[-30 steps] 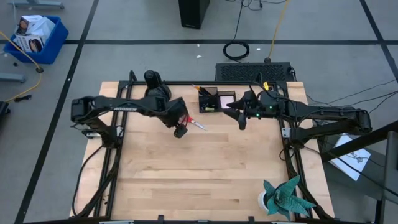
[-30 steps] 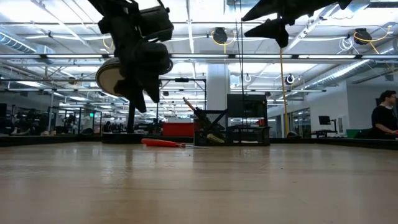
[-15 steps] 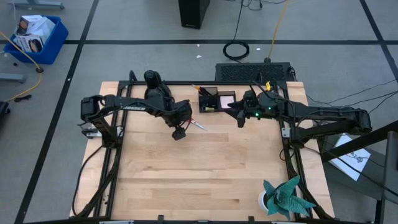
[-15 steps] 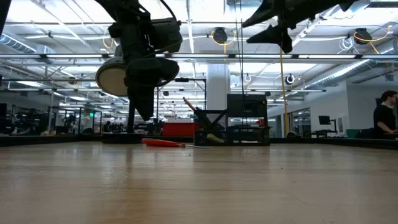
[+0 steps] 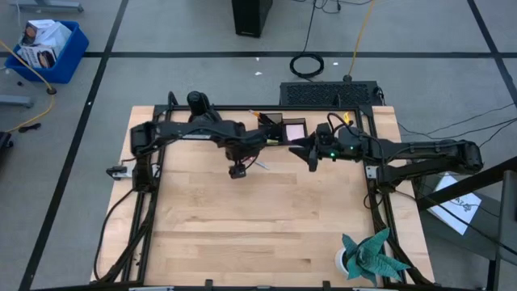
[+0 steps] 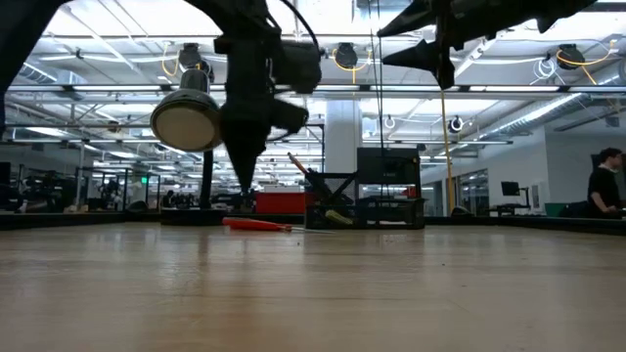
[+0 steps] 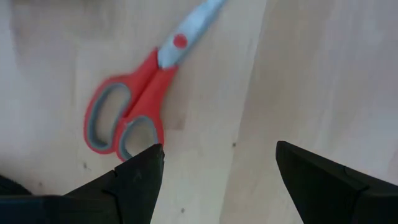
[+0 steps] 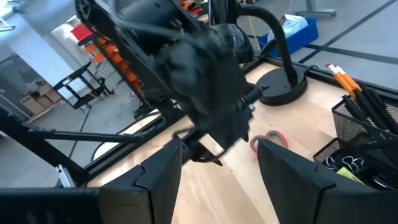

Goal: Pick and place office supplies into organizer
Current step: Put the red scissors into the black desk organizer

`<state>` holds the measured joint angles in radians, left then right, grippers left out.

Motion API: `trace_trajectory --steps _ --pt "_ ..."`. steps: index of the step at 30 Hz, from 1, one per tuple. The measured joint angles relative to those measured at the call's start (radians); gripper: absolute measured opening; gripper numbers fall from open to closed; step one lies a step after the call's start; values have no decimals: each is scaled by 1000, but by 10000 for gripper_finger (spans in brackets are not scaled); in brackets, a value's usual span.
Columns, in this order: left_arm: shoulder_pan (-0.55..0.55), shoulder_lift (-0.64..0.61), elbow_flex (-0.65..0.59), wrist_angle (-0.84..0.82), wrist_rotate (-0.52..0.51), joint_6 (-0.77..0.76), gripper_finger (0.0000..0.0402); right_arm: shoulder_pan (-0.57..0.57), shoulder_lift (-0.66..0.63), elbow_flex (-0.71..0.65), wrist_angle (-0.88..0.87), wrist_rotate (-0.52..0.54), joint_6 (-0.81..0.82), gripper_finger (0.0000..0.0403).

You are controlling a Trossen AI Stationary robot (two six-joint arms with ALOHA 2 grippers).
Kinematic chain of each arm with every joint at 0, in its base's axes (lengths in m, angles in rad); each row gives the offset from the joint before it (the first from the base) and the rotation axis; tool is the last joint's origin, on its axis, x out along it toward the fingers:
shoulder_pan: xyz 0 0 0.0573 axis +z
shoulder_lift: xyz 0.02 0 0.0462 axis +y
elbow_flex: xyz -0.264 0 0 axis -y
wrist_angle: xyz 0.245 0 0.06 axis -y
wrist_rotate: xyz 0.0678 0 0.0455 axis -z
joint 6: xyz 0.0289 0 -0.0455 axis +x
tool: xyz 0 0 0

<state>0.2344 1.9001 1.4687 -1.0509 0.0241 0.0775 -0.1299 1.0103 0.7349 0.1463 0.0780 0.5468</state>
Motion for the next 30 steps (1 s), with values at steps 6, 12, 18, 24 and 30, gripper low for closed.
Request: trace_trajectory --steps 6,12,18,24,30 --pt "0 87 40 -102 -54 30 312 9 0 0 0 0 17 198" --pt "-17 92 43 -99 -130 64 312 8 0 0 0 0 18 196" --pt "-15 92 43 -120 -171 62 312 8 0 0 -4 0 23 196" --pt "-15 92 43 -107 -175 94 299 8 0 0 -10 0 44 196" --pt "-16 92 43 -112 -183 118 251 8 0 0 -1 0 56 196"
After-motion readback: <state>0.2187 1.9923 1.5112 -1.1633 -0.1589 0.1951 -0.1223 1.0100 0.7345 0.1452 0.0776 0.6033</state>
